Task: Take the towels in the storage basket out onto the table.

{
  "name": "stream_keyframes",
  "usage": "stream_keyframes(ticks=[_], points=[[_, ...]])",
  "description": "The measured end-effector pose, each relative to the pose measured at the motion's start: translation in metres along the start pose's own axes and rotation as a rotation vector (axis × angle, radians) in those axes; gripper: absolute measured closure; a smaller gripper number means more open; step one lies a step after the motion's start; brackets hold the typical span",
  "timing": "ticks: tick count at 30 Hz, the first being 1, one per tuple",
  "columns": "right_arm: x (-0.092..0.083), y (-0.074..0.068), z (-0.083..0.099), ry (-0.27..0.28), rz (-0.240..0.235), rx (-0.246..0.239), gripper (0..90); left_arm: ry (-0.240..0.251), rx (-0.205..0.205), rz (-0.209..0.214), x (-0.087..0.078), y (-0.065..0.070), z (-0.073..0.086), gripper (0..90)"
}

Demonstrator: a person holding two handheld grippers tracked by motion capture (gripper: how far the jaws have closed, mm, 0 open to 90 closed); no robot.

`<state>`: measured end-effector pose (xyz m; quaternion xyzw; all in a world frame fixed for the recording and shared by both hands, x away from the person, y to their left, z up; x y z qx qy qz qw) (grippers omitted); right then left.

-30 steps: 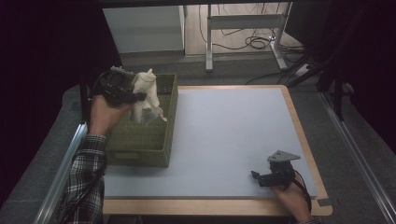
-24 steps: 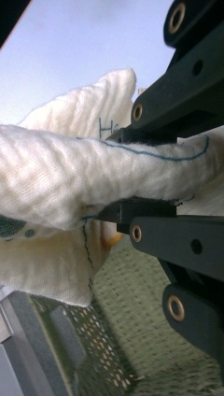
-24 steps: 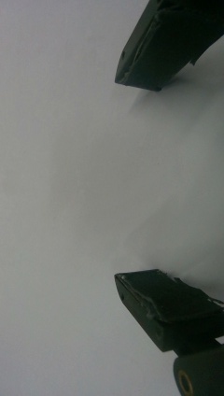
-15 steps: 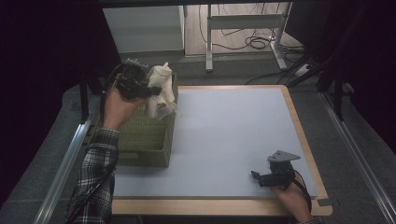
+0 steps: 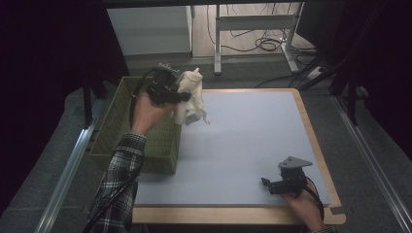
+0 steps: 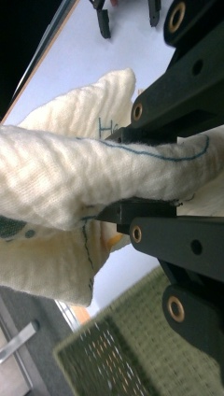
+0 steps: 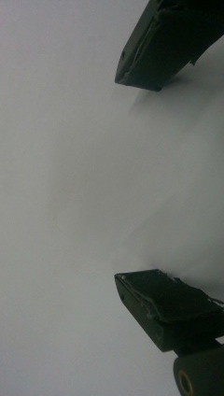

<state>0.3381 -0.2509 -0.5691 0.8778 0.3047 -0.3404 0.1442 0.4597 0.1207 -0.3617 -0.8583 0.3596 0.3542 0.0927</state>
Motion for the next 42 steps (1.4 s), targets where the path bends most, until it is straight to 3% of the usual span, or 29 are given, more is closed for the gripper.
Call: stream_keyframes(ticks=[10, 18, 25, 34, 42], points=[[0.000, 0.000, 0.000, 0.000, 0.000, -0.001, 5.4, -0.048, 0.020, 0.041, 0.039, 0.021, 0.004, 73.6], [0.000, 0.000, 0.000, 0.000, 0.001, -0.004, 5.4, -0.096, 0.055, 0.077, 0.076, 0.051, 0.018, 73.2], [0.000, 0.000, 0.000, 0.000, 0.001, -0.002, 5.4, -0.129, 0.069, 0.106, 0.100, 0.064, 0.027, 72.7], [0.000, 0.000, 0.000, 0.000, 0.002, -0.002, 5.4, -0.162, 0.092, 0.111, 0.126, 0.080, 0.036, 72.5], [0.000, 0.000, 0.000, -0.001, 0.000, -0.001, 5.4, -0.206, 0.140, 0.131, 0.162, 0.102, 0.047, 71.7]])
Point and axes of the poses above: each handheld gripper's, and its own axes: x roughly forward along the jaws, z roughly out of its underside, y roughly to its right, the point moved 5 cm from there along x, roughly forward along the jaws, and after that the axes turned 1 degree about z, right-handed, at the moved point
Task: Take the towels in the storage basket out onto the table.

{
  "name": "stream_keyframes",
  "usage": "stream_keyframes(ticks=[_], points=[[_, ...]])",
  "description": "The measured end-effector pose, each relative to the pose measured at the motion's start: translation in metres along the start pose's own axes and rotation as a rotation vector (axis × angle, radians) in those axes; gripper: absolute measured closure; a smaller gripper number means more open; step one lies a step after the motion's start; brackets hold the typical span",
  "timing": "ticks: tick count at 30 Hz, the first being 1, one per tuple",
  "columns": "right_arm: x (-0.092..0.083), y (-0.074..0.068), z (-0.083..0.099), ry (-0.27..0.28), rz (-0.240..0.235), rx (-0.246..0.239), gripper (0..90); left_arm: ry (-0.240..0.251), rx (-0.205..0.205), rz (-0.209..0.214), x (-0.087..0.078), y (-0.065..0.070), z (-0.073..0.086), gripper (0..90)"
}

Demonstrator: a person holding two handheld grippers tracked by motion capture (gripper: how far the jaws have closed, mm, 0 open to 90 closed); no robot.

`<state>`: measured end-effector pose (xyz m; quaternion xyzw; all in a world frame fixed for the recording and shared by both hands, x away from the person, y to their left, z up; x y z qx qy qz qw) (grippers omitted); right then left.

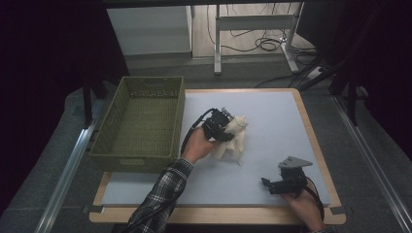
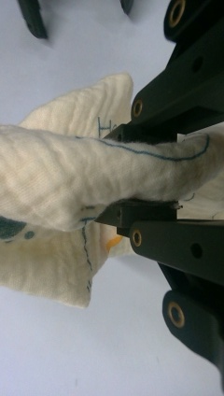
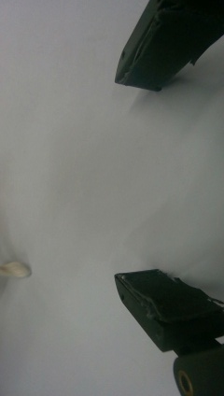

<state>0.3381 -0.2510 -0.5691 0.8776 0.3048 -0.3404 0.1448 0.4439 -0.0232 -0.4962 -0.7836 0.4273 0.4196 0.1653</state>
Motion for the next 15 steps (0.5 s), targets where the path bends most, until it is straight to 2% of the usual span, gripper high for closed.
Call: stream_keyframes(ticks=[4, 7, 8, 9, 11, 12, 15], points=[[0.000, 0.000, 0.000, 0.000, 0.001, -0.001, 5.4, -0.016, 0.009, -0.001, 0.016, 0.006, 0.002, 69.9], [0.000, 0.000, 0.000, 0.000, 0.000, -0.001, 5.4, -0.029, 0.013, 0.002, 0.027, 0.008, 0.004, 64.0], [0.000, 0.000, 0.000, 0.000, 0.000, -0.001, 5.4, -0.023, 0.003, 0.008, 0.031, 0.009, 0.004, 59.9], [0.000, 0.000, 0.000, 0.000, 0.000, -0.001, 5.4, -0.041, 0.015, 0.012, 0.034, 0.008, 0.006, 54.9], [0.000, 0.000, 0.000, 0.000, 0.000, -0.002, 5.5, -0.040, 0.013, 0.020, 0.036, 0.009, 0.007, 44.7], [0.000, 0.000, 0.000, 0.000, 0.001, -0.002, 5.3, -0.024, -0.002, 0.044, 0.039, 0.011, 0.009, 39.0], [0.000, 0.000, 0.000, -0.004, 0.000, -0.006, 5.0, 0.002, -0.008, 0.064, 0.036, 0.012, 0.010, 29.3]])
Point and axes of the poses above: each handheld gripper's, and its own axes: x roughly forward along the jaws, z roughly out of its underside, y roughly to its right, the point moved 5 cm from there along x, roughly forward along the jaws, and after that the axes turned 1 degree about z, right-handed, at the moved point
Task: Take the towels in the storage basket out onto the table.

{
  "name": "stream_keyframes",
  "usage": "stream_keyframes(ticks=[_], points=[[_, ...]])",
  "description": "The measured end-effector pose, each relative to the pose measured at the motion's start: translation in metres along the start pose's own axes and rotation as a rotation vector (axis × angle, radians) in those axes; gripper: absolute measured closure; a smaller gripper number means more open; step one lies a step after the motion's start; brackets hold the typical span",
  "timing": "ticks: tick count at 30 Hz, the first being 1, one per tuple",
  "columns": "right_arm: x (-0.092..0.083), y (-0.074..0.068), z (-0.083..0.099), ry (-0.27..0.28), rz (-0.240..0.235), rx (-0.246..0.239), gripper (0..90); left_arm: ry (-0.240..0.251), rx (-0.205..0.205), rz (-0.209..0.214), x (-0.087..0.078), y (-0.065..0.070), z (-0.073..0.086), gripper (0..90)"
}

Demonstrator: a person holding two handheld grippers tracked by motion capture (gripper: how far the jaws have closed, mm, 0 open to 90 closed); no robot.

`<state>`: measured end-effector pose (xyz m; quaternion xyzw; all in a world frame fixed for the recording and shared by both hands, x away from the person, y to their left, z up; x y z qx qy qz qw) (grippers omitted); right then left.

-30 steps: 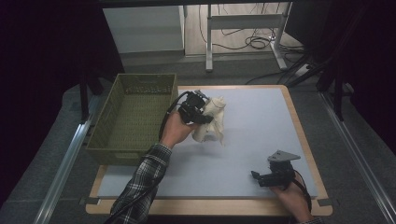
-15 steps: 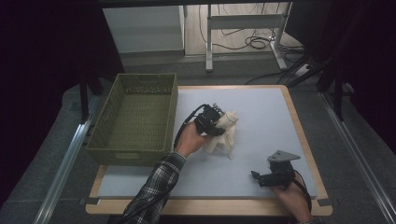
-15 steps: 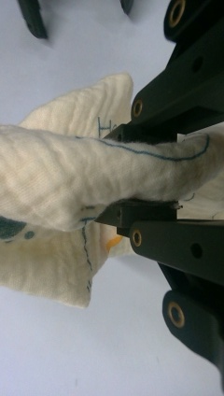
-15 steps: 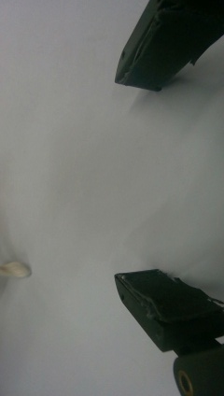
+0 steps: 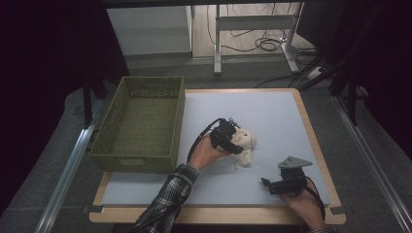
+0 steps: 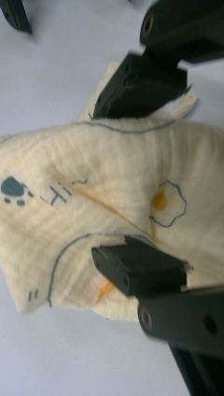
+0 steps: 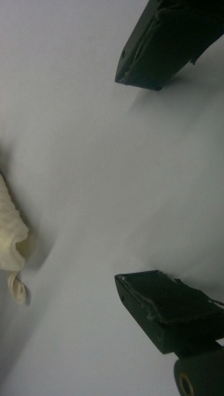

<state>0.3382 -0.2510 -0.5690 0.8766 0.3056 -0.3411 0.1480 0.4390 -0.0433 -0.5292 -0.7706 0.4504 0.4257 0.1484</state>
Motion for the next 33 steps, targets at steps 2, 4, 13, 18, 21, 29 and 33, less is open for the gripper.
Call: stream_keyframes(ticks=[2, 4, 13, 18, 21, 29, 33], points=[[0.000, 0.000, 0.000, -0.002, -0.002, -0.001, 4.9, 0.007, -0.001, 0.004, -0.002, 0.001, 0.000, 26.5], [0.000, 0.000, 0.000, -0.005, -0.003, -0.004, 5.0, 0.016, 0.014, -0.006, -0.010, 0.003, 0.002, 25.2], [-0.004, -0.003, -0.006, -0.001, -0.033, -0.004, 20.5, 0.032, 0.032, -0.057, -0.030, 0.007, 0.021, 25.6], [-0.004, -0.014, -0.022, 0.037, -0.088, -0.034, 32.9, 0.070, 0.029, -0.054, -0.038, 0.011, 0.034, 30.3], [0.002, -0.017, -0.032, 0.050, -0.122, -0.028, 38.1, 0.076, 0.038, -0.092, -0.039, 0.011, 0.041, 32.4], [0.033, -0.021, -0.055, 0.021, -0.139, -0.027, 47.3, 0.073, 0.032, -0.116, -0.027, 0.009, 0.052, 41.8], [0.046, -0.023, -0.059, 0.001, -0.118, -0.038, 73.3, 0.095, 0.065, -0.116, -0.023, 0.009, 0.054, 76.4]])
Point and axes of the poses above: each handheld gripper's, and its own axes: x roughly forward along the jaws, z roughly out of its underside, y roughly to its right, the point moved 5 cm from there along x, roughly forward along the jaws, and after that the axes turned 1 degree about z, right-handed, at the moved point
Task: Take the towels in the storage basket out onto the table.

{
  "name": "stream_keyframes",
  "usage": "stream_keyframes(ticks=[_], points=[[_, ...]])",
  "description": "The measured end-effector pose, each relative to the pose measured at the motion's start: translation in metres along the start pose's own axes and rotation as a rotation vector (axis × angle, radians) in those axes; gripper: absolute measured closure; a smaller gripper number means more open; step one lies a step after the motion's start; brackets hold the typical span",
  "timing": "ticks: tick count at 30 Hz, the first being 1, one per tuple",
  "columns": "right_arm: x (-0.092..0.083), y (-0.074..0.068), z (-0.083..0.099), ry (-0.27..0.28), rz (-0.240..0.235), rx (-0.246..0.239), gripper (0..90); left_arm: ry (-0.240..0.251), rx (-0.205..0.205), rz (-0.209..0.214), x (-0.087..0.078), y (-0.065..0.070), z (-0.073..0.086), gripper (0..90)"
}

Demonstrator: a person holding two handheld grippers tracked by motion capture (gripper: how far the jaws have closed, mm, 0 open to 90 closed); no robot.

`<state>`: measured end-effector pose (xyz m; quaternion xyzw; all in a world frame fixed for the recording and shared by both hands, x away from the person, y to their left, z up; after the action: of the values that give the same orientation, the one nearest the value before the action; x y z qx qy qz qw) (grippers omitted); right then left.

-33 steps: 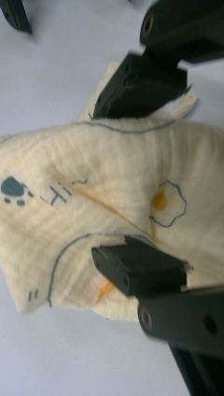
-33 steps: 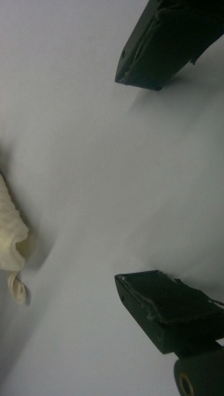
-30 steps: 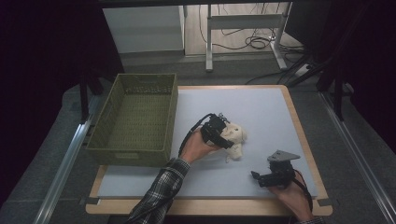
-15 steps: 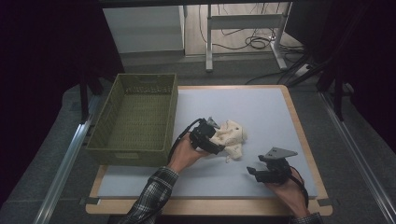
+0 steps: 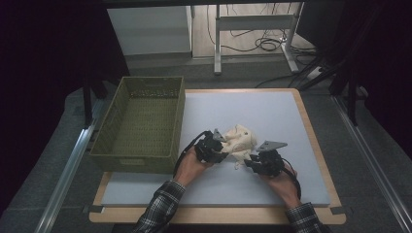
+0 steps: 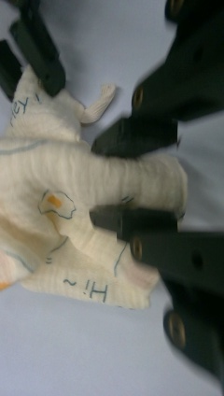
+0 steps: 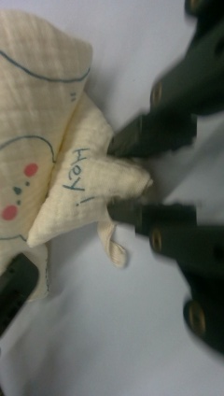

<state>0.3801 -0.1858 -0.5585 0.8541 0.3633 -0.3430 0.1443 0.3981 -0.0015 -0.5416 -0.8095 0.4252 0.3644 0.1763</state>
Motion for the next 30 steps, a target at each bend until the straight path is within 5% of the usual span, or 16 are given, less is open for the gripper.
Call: stream_keyframes(ticks=[2, 9, 14, 16, 17, 21, 24, 30], points=[[-0.003, 0.001, 0.001, 0.010, 0.006, -0.020, 86.1, 0.054, -0.011, -0.009, -0.006, -0.002, -0.003, 81.3], [-0.037, 0.018, 0.007, 0.025, 0.036, -0.011, 86.5, 0.151, -0.055, -0.053, -0.032, -0.013, -0.014, 82.3], [-0.071, 0.041, 0.015, 0.026, 0.090, 0.000, 86.4, 0.176, -0.076, -0.050, -0.040, -0.014, -0.017, 81.9], [-0.085, 0.055, 0.020, 0.020, 0.121, 0.023, 86.4, 0.192, -0.090, -0.013, -0.040, -0.012, -0.018, 80.7], [-0.090, 0.061, 0.022, 0.022, 0.121, 0.037, 86.4, 0.179, -0.093, 0.015, -0.036, -0.008, -0.018, 79.3], [-0.094, 0.077, 0.032, -0.005, 0.135, 0.074, 85.2, 0.109, -0.062, 0.017, -0.016, 0.002, -0.015, 69.0], [-0.085, 0.086, 0.048, -0.033, 0.115, 0.126, 74.5, 0.079, -0.063, 0.009, -0.004, 0.004, -0.010, 57.5], [-0.101, 0.082, 0.060, -0.018, 0.118, 0.127, 67.3, 0.118, -0.109, 0.030, -0.021, 0.001, -0.001, 45.7]])
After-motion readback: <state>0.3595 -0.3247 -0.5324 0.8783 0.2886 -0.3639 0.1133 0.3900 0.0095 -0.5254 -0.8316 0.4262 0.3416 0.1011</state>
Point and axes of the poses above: each handheld gripper's, and its own axes: x roughly forward along the jaws, z roughly out of its underside, y roughly to its right, the point moved 5 cm from there along x, roughly forward along the jaws, and after that the axes turned 1 degree about z, right-handed, at the moved point
